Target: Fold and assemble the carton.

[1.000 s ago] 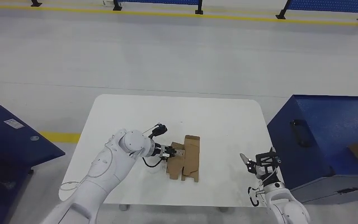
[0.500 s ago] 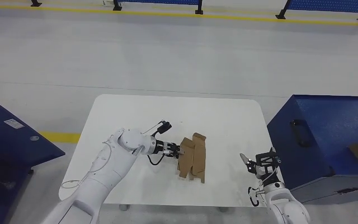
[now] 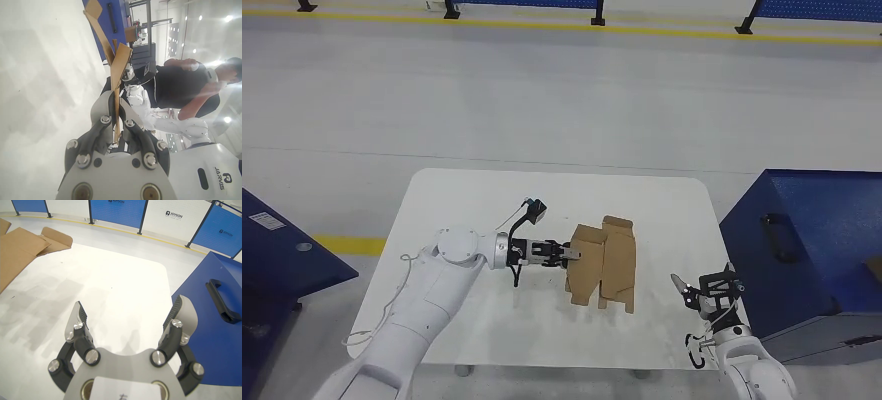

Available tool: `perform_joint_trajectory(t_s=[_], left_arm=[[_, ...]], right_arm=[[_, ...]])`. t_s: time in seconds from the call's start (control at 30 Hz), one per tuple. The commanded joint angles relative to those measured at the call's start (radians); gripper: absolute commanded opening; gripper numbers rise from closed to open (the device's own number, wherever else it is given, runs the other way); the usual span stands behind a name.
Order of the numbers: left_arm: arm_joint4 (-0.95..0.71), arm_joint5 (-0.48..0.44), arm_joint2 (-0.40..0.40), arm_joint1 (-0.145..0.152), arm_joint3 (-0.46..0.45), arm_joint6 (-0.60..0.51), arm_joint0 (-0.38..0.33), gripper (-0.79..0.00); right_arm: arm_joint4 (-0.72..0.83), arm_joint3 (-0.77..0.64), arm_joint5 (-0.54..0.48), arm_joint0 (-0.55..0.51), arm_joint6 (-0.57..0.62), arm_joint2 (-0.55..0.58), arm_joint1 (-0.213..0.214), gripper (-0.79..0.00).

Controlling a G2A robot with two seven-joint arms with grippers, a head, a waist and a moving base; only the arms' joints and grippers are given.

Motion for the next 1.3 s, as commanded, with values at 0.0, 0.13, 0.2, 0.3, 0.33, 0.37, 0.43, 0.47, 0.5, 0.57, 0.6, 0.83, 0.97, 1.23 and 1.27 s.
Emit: perform_joint_trajectory(t_s=[0.0, 0.13, 0.2, 0.3, 0.33, 0.37, 0.43, 0.47, 0.5, 0.57, 0.6, 0.83, 0.97, 1.23, 1.27], left_arm=[[0.0, 0.0, 0.0, 0.0, 0.0, 0.0, 0.0, -0.785], [0.0, 0.0, 0.0, 0.0, 0.0, 0.0, 0.0, -0.785], [0.0, 0.0, 0.0, 0.0, 0.0, 0.0, 0.0, -0.785], [-0.003, 0.003, 0.0, 0.0, -0.003, 0.004, 0.004, -0.785], [-0.015, 0.015, -0.002, 0.0, -0.021, 0.011, 0.014, -0.785], [-0.021, 0.02, -0.005, 0.001, -0.038, 0.014, 0.019, -0.785], [-0.013, 0.011, -0.013, 0.007, -0.067, 0.022, 0.028, -0.785], [-0.016, 0.008, -0.017, 0.009, -0.082, 0.021, 0.035, -0.785], [-0.023, 0.008, -0.022, 0.011, -0.095, 0.014, 0.042, -0.785], [-0.022, 0.001, -0.029, 0.017, -0.117, -0.001, 0.051, -0.785], [-0.025, -0.001, -0.034, 0.02, -0.125, -0.005, 0.057, -0.785], [-0.06, 0.02, -0.038, 0.028, -0.167, -0.052, 0.083, -0.785], [-0.063, 0.017, -0.032, 0.03, -0.185, -0.058, 0.09, -0.785], [-0.136, -0.006, -0.041, 0.038, -0.229, -0.131, 0.116, -0.785], [-0.149, -0.006, -0.043, 0.038, -0.234, -0.139, 0.121, -0.785]], right_arm=[[0.0, 0.0, 0.0, 0.0, 0.0, 0.0, 0.0, 0.0], [0.0, 0.0, 0.0, 0.0, 0.0, 0.0, 0.0, 0.0], [0.0, 0.0, 0.0, 0.0, 0.0, 0.0, 0.0, 0.0], [0.084, -0.004, -0.016, 0.013, -0.004, 0.012, -0.003, 0.0], [0.145, 0.002, -0.002, 0.026, -0.04, 0.026, -0.007, 0.0], [0.222, 0.02, -0.015, 0.032, -0.04, 0.029, -0.01, 0.0], [0.389, 0.04, -0.097, 0.045, 0.044, 0.034, -0.012, 0.0], [0.465, 0.048, -0.134, 0.052, 0.095, 0.045, -0.012, 0.0], [0.535, 0.057, -0.163, 0.057, 0.143, 0.054, -0.011, 0.0], [0.692, 0.079, -0.213, 0.07, 0.287, 0.06, -0.01, 0.0], [0.792, 0.091, -0.224, 0.08, 0.361, 0.065, -0.009, 0.0], [1.301, 0.196, -0.231, 0.188, 0.905, 0.121, 0.012, 0.0], [1.432, 0.23, -0.238, 0.22, 1.078, 0.127, 0.022, 0.0], [1.603, 0.268, -0.278, 0.243, 1.203, 0.083, 0.026, 0.0], [1.612, 0.267, -0.285, 0.244, 1.2, 0.077, 0.026, 0.0]])
